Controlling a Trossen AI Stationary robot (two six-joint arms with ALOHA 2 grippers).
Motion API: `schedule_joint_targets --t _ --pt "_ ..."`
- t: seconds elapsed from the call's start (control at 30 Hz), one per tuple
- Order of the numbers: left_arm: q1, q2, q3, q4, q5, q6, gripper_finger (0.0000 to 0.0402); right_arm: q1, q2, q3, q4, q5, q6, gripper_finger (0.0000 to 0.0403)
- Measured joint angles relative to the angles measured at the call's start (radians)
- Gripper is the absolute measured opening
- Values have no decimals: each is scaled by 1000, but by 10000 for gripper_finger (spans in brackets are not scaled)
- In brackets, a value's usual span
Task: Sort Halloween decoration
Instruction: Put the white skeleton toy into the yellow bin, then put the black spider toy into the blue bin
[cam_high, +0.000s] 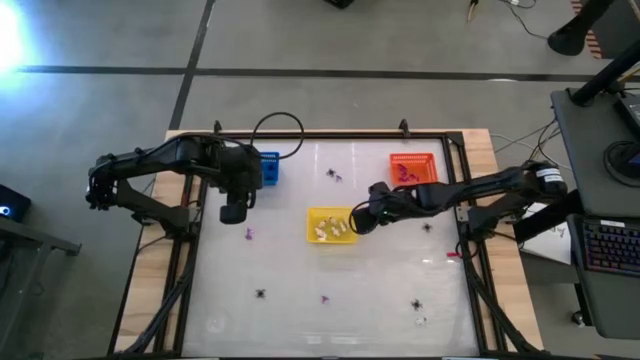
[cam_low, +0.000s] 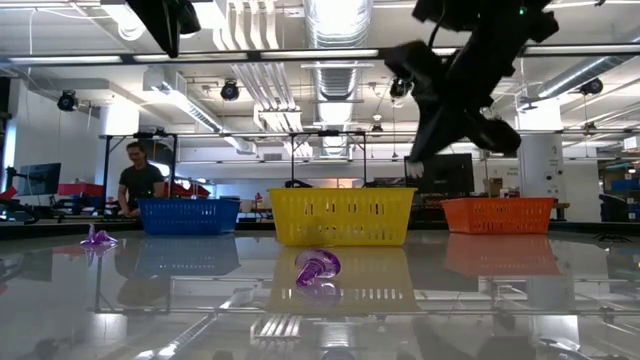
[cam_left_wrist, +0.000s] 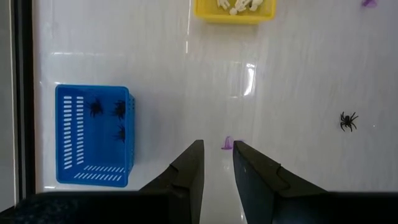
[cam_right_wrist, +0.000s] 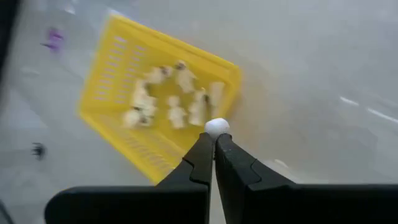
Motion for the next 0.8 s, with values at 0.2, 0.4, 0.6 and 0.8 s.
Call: schedule_joint_targets --t 0.2,0.4,0.6,0.8 --pt "0 1 0 18 0 0 68 7 14 75 43 36 -83 7" --pt "0 0 0 18 0 0 68 0 134 149 62 33 -163 8" --pt "0 0 0 18 -1 0 68 14 204 215 30 16 -211 9" --pt "0 22 0 18 -2 0 68 23 187 352 -382 67 -225 9"
